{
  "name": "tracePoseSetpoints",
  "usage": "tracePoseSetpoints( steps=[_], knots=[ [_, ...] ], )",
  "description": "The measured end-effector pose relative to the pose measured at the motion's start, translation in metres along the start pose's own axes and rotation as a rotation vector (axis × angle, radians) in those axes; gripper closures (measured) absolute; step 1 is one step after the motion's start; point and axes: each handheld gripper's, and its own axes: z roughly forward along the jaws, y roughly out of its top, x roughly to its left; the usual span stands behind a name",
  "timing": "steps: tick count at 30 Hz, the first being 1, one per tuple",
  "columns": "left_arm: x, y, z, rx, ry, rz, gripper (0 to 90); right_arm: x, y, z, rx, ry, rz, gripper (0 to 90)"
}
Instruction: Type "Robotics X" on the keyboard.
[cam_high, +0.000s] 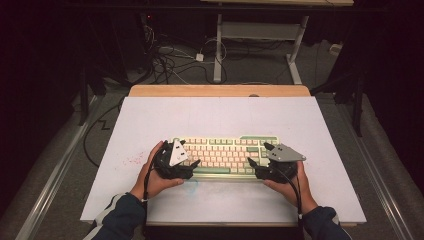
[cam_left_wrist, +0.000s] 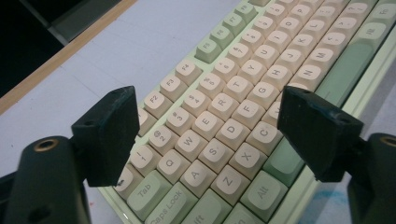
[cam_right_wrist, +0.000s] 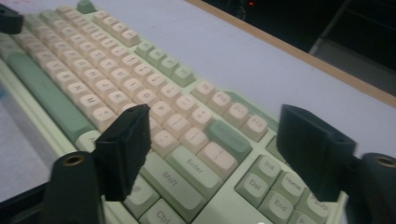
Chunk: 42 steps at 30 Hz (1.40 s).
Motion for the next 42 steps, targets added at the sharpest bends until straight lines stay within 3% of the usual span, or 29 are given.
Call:
tracePoseSetpoints(
  steps=[6,28,42],
  knots=[
    [-0.002,-0.002,0.000,-0.013,0.004,0.020,15.3,0.000,0.000,0.001,-0.008,-0.016,0.013,17.3],
    [-0.004,0.002,-0.009,-0.077,-0.009,0.054,15.4,0.004,0.003,-0.007,-0.041,-0.049,-0.021,19.9],
    [-0.006,0.001,-0.016,-0.079,-0.015,0.095,15.4,0.007,0.005,-0.016,-0.049,-0.055,-0.055,19.5]
  ],
)
